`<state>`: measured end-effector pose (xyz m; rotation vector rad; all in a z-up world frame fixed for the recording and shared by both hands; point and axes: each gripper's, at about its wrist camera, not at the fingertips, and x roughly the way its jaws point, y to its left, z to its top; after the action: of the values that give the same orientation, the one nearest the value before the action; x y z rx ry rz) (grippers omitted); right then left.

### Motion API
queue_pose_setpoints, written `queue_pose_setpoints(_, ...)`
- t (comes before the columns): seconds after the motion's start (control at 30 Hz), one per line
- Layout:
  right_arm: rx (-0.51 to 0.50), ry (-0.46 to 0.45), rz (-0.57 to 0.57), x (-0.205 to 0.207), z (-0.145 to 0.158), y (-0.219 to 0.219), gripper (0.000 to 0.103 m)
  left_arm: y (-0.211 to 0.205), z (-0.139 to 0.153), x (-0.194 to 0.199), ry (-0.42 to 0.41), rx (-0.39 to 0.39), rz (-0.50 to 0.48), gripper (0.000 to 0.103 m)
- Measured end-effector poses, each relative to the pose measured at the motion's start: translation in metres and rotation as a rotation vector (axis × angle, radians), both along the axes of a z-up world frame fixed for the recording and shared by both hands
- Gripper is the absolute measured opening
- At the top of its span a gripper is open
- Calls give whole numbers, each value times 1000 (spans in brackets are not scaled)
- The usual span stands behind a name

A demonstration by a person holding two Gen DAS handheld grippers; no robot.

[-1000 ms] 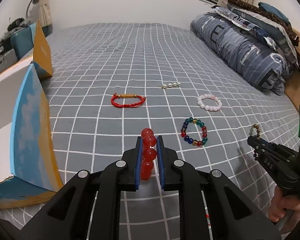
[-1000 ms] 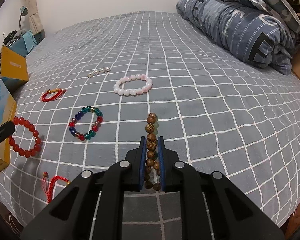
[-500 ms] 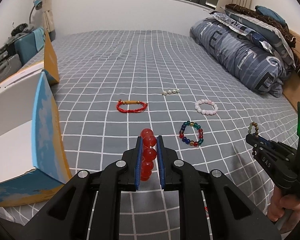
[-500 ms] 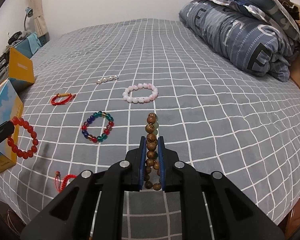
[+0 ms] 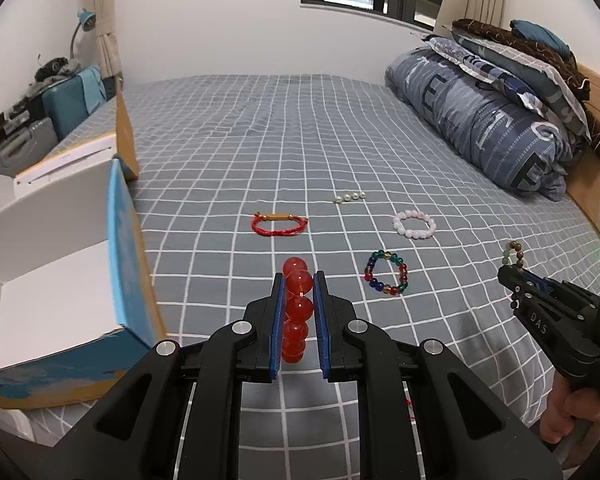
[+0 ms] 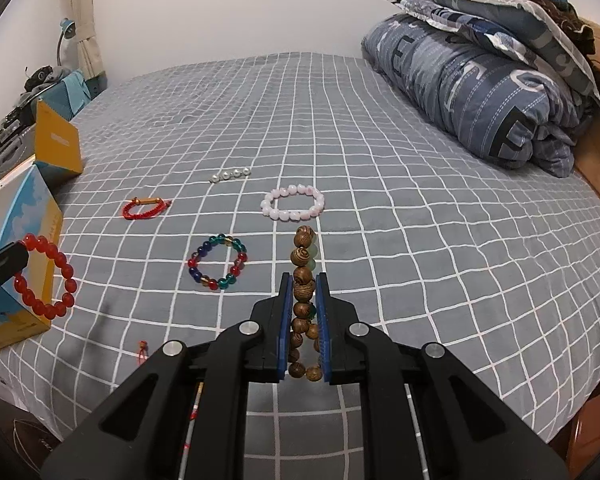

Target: Organize jewelry

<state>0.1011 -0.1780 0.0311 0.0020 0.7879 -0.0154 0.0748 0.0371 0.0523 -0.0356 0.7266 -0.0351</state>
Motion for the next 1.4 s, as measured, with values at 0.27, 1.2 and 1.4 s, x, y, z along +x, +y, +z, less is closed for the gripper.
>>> queue_pose_setpoints(0.27, 1, -27, 17, -14, 20, 11, 11, 8, 16, -17, -23, 8, 18, 13)
queue_pose_setpoints(1.2, -5, -88, 147, -61, 83, 92, 11, 85, 77, -94, -117, 25, 187, 13)
queue_pose_setpoints(1.4, -28, -59, 195, -50, 77, 128, 11, 113, 77, -93, -90, 25, 250, 8)
